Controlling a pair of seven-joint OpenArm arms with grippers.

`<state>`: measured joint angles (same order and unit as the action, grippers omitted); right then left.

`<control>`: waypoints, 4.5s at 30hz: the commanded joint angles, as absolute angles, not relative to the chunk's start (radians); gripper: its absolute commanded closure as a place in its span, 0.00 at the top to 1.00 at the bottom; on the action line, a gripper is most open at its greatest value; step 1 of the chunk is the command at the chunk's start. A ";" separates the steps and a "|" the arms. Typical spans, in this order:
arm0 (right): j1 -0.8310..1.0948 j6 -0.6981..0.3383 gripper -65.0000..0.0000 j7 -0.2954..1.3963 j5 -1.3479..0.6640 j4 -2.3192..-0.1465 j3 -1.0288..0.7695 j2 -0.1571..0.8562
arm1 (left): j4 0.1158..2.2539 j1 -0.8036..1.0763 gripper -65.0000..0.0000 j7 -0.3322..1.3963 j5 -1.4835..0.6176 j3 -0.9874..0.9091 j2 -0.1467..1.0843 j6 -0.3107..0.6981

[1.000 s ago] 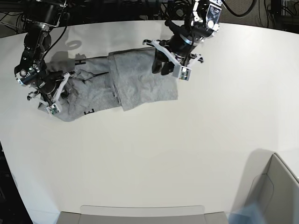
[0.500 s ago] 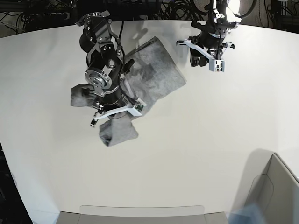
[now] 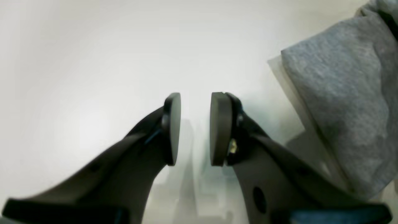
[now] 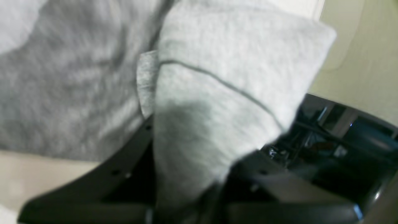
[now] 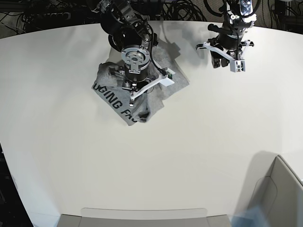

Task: Fold the T-shirt properly
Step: 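Lift the strip end with the right gripper and fold it over the middle, then press the folded bundle flat with the right gripper and release, then grasp the bundle's edges with both grippers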

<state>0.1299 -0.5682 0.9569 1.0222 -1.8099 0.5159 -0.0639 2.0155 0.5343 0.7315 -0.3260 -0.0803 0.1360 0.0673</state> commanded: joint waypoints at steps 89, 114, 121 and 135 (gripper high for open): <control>0.022 -0.591 0.29 1.076 -0.051 -1.980 0.179 0.056 | 2.020 0.470 0.24 0.829 -0.331 -0.496 0.127 -0.012; 0.056 -0.591 0.29 1.076 -0.183 -2.008 0.390 0.076 | 2.023 0.470 0.24 0.829 -0.334 -0.493 0.107 -0.007; -0.064 -0.591 0.25 1.076 -0.185 -1.974 0.056 0.139 | 2.035 0.460 0.23 0.805 -0.334 -0.183 0.101 -0.004; -0.214 -0.590 0.00 1.069 -0.185 -1.537 -0.136 0.328 | 2.041 0.478 0.00 0.424 -0.328 0.415 0.185 -0.004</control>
<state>-0.1864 -0.5949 1.0882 -0.1806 -1.5169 -0.1307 0.3145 2.0205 0.4767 0.4465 -0.3267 0.4107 0.1810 0.0044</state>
